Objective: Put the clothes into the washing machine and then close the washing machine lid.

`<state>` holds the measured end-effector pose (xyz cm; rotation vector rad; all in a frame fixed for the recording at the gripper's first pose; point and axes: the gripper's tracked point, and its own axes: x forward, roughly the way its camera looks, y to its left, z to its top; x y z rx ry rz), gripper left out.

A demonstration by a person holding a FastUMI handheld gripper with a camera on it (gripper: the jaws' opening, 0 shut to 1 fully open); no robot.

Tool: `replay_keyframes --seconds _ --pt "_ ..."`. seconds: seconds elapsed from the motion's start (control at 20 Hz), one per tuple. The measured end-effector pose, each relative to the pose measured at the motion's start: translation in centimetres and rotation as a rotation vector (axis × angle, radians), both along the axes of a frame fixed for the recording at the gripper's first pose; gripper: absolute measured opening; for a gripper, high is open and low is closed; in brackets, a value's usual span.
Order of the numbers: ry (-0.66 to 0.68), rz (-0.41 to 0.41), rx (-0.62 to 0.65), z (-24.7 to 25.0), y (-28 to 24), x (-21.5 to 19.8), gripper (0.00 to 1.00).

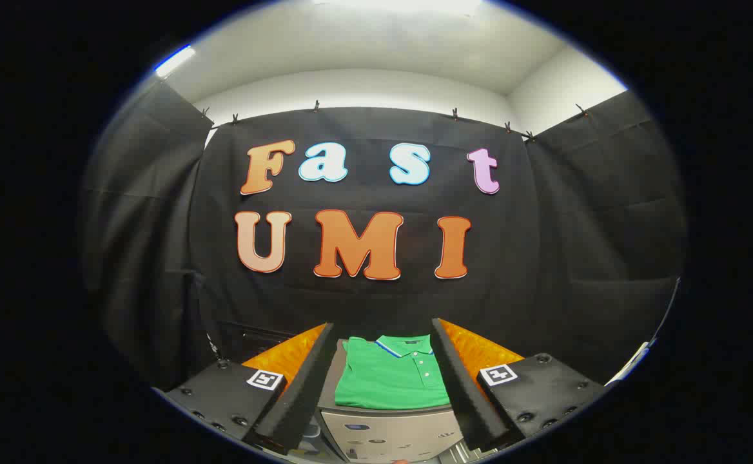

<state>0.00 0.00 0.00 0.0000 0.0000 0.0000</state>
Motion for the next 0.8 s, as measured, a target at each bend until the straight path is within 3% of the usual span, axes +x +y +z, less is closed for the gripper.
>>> replay_keyframes --seconds 0.8 --pt "-0.015 -0.003 -0.027 0.9 -0.2 0.4 0.95"
